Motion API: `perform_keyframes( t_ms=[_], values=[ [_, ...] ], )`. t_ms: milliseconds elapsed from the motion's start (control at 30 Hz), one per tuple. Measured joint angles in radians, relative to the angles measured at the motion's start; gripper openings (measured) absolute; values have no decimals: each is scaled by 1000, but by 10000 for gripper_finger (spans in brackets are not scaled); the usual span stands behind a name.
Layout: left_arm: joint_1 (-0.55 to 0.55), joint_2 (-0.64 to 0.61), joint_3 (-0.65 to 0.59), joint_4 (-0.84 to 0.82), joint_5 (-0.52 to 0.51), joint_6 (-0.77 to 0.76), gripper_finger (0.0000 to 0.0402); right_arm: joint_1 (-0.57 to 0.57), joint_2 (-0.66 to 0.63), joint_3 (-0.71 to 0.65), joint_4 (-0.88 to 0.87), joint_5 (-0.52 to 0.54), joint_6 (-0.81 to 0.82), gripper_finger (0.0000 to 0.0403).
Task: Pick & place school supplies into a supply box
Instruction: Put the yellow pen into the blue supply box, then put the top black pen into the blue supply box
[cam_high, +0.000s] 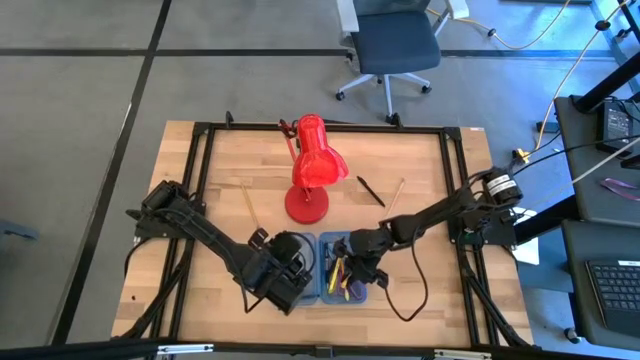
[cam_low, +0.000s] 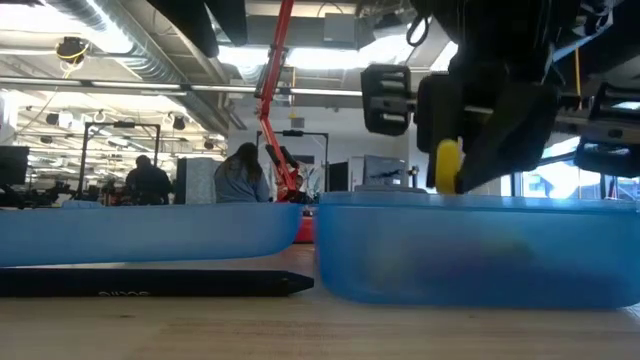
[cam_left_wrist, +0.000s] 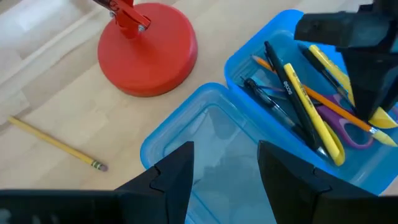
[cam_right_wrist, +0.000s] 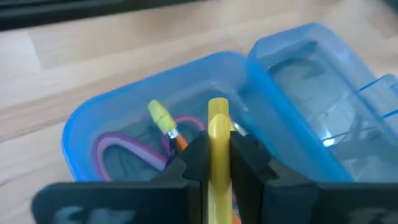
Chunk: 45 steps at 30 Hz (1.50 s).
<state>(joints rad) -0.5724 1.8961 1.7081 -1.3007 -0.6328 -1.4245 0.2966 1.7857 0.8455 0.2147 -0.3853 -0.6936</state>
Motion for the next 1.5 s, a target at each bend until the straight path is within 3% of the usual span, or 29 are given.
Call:
perform_keyframes(
  t_ms=[400,533,700,1033,1233,1400,1500],
  values=[
    [0,0,0,0,-3,-10,169,0,5,0,-18,41,21,110],
    [5,-2,0,-10,1,-9,169,0,-19,6,-21,136,128,134],
    [29,-37,0,30,17,53,169,-11,-120,8,-35,142,224,141],
    [159,-41,0,207,243,324,169,-115,-337,-7,-329,175,402,141],
    [219,-41,0,525,424,660,169,-231,-453,-28,-444,296,542,142],
    [239,-40,-2,663,544,868,169,-316,-517,-34,-562,435,614,142],
    [261,-35,-78,904,675,986,169,-339,-524,-35,-612,448,637,142]
  ],
)
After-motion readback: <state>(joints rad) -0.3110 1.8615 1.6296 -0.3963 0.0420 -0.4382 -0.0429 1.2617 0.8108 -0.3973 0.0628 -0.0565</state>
